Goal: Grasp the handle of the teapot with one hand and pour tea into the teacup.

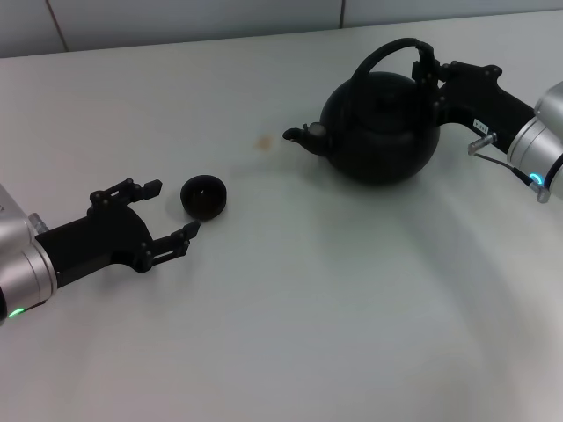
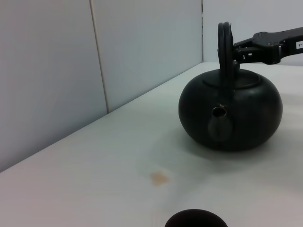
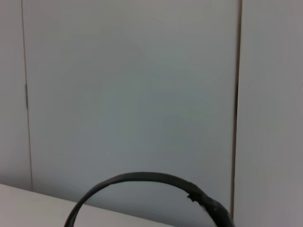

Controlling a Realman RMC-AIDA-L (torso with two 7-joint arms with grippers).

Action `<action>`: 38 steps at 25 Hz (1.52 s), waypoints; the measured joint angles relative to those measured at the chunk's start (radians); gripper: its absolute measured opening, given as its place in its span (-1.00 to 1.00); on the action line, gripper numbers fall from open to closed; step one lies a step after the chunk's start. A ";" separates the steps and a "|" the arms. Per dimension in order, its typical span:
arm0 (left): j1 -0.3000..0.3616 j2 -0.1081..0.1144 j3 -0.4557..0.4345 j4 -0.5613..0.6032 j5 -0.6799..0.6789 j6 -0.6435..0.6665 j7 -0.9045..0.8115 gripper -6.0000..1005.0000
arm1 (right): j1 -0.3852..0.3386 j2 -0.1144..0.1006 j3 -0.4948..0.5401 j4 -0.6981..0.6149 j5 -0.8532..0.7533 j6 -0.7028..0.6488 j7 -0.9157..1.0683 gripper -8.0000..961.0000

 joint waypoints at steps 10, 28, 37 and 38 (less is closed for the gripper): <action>-0.002 0.000 0.000 0.000 0.000 0.000 0.000 0.58 | -0.004 0.000 -0.008 0.023 -0.002 -0.009 -0.055 -0.79; -0.003 0.000 0.000 0.000 0.000 0.001 -0.002 0.58 | -0.128 0.000 0.081 0.031 -0.004 -0.235 -0.082 0.57; 0.004 0.000 -0.001 0.002 0.000 0.002 -0.002 0.58 | -0.224 -0.005 0.027 0.011 -0.122 -0.500 -0.037 0.73; 0.005 0.000 -0.001 0.002 0.000 0.002 -0.002 0.58 | -0.228 -0.006 0.006 -0.018 -0.183 -0.519 -0.019 0.73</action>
